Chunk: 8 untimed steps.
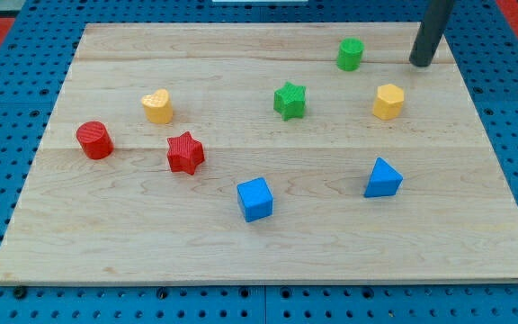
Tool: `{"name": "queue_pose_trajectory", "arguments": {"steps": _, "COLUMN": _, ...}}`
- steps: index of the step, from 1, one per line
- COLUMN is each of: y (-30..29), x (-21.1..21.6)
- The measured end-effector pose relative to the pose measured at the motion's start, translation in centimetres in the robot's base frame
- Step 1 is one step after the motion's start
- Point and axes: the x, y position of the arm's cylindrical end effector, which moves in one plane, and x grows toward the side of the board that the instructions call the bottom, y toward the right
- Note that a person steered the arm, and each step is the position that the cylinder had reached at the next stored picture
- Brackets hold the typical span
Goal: Place your arm diagonally to the green circle
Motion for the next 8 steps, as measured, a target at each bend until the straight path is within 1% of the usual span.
{"name": "queue_pose_trajectory", "arguments": {"steps": 1, "y": 2.3, "x": -1.7}}
{"name": "queue_pose_trajectory", "arguments": {"steps": 2, "y": 3.1, "x": 0.4}}
{"name": "queue_pose_trajectory", "arguments": {"steps": 3, "y": 1.5, "x": -4.1}}
{"name": "queue_pose_trajectory", "arguments": {"steps": 4, "y": 2.4, "x": -2.9}}
{"name": "queue_pose_trajectory", "arguments": {"steps": 6, "y": 2.4, "x": -2.9}}
{"name": "queue_pose_trajectory", "arguments": {"steps": 7, "y": 2.5, "x": -8.3}}
{"name": "queue_pose_trajectory", "arguments": {"steps": 8, "y": 3.4, "x": -12.1}}
